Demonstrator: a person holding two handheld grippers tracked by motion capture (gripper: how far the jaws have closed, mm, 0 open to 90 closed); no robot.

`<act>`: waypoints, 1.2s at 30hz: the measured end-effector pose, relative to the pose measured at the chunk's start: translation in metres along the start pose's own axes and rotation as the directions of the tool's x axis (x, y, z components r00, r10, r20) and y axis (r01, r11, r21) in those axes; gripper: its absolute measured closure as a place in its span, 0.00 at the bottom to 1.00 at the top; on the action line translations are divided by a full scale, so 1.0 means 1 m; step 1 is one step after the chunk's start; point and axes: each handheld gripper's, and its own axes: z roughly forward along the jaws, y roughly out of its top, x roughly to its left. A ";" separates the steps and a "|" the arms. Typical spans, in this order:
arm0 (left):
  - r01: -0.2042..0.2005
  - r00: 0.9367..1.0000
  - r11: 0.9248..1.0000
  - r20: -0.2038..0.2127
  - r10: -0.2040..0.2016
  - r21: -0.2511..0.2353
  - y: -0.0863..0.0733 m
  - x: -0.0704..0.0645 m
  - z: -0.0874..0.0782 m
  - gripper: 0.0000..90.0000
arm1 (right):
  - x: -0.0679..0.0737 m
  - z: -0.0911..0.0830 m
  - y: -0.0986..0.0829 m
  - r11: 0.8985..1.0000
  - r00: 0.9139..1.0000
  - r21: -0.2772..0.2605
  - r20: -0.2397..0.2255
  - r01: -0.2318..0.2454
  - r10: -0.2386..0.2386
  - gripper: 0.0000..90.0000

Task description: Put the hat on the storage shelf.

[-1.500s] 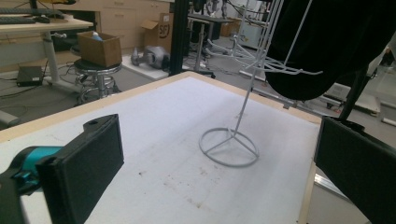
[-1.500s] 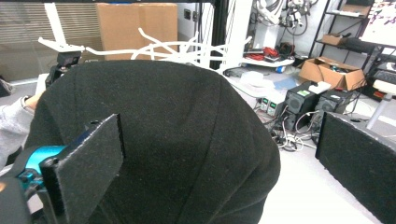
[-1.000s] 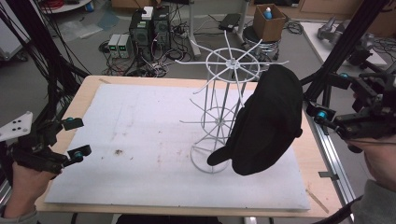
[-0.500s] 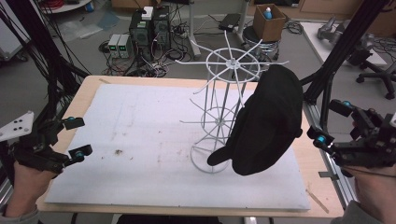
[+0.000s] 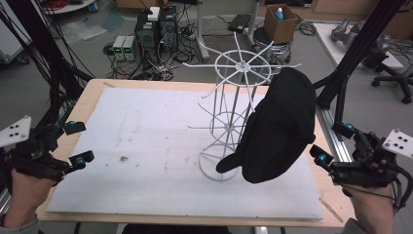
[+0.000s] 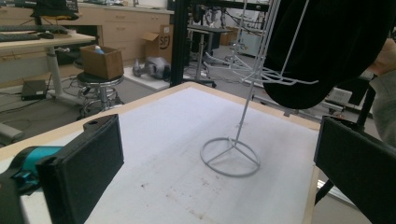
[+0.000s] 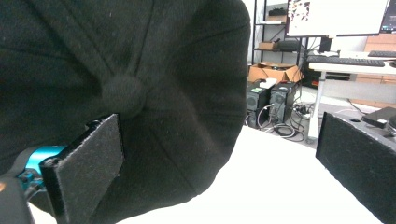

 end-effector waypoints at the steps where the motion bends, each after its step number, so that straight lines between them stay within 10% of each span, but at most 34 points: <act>1: 0.000 1.000 1.000 -0.001 0.000 0.001 0.000 0.000 0.000 0.02 | 0.000 0.000 0.000 1.000 1.000 0.012 -0.001 0.001 -0.001 0.01; 36: -0.023 1.000 0.999 -0.014 0.022 -0.034 0.007 -0.003 -0.006 0.02 | -0.009 0.008 -0.017 0.997 0.997 0.068 0.070 -0.040 0.035 0.01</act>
